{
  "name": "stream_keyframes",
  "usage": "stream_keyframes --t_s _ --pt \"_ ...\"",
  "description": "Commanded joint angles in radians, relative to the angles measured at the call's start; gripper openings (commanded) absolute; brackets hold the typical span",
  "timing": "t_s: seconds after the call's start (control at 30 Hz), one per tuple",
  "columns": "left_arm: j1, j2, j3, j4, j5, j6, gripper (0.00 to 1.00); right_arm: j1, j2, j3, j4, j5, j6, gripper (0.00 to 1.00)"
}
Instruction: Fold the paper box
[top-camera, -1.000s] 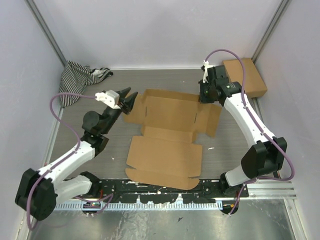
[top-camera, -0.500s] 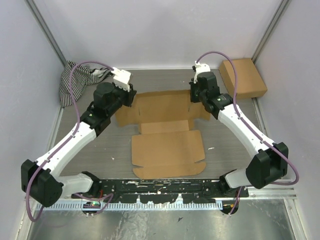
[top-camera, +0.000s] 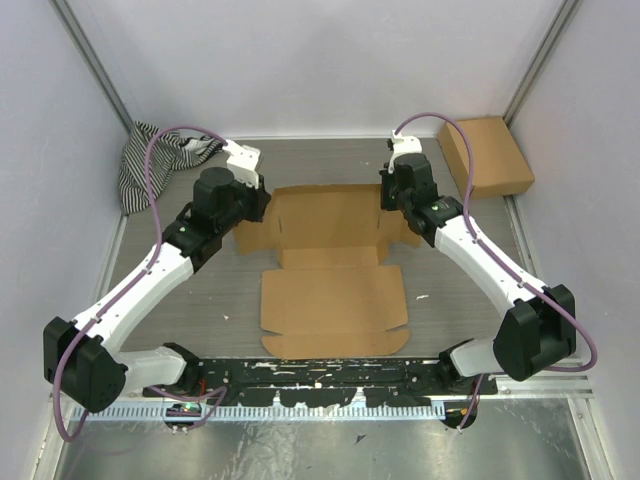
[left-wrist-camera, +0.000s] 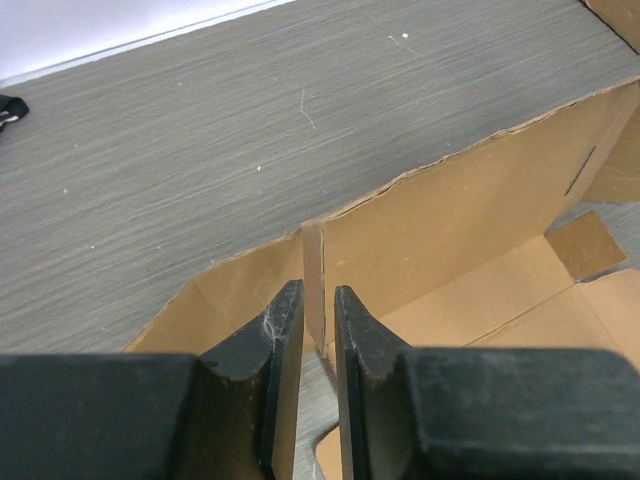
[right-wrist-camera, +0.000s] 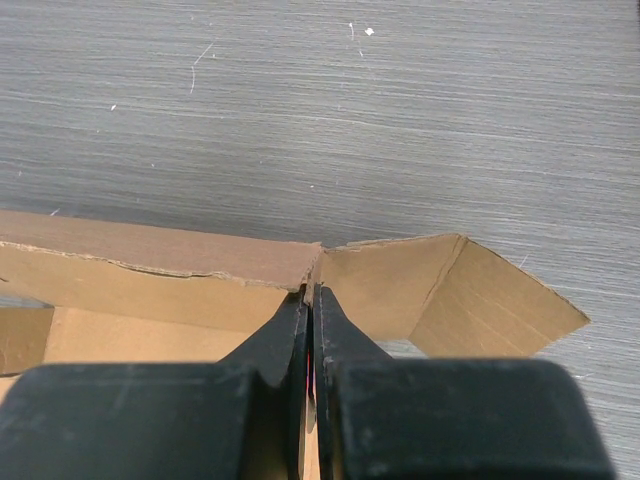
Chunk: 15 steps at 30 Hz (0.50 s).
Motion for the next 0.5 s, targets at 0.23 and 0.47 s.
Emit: stream_keyframes --t_s 0.23,0.47 --pt "-0.003 0.103 0.115 -0.118 0.05 -0.075 0.27 0.017 -0.029 -0.01 0.082 0.016 0.021 0.03" --pt "-0.003 0.175 0.175 -0.204 0.016 -0.111 0.21 0.02 -0.031 -0.01 0.084 0.013 0.02 0.03"
